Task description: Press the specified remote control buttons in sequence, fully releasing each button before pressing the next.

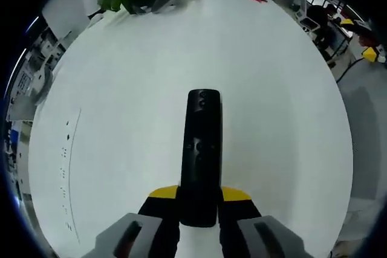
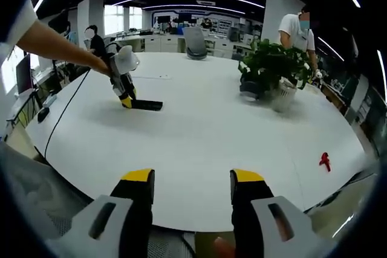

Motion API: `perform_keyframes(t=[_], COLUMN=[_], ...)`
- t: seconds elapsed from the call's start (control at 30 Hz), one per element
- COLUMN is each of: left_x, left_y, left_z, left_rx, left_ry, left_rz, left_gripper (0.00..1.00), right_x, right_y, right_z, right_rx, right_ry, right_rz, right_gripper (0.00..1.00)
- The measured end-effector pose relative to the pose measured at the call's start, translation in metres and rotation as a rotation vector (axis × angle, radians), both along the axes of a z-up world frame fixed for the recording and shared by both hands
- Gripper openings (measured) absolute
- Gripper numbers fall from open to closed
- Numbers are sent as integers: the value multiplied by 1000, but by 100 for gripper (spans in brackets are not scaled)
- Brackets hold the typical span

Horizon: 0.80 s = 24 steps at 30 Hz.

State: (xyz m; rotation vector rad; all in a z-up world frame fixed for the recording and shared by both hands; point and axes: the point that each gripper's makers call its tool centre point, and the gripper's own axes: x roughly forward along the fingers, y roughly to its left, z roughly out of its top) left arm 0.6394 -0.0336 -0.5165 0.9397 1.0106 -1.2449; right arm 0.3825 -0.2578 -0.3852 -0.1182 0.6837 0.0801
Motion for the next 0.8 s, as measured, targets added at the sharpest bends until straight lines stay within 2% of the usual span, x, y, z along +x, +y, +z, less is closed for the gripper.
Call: perform_keyframes(t=[0.5, 0.8], left_x=[-18, -29], left_y=[-3, -5], left_z=[-1, -1], left_rx=[-8, 6], left_ry=[23, 19], left_rz=[24, -4], left_gripper=[22, 22], right_x=[1, 2], right_y=[2, 3], right_z=[2, 5], right_rx=[15, 26], right_ry=[-12, -28], right_rz=[11, 10], right_gripper=[50, 50])
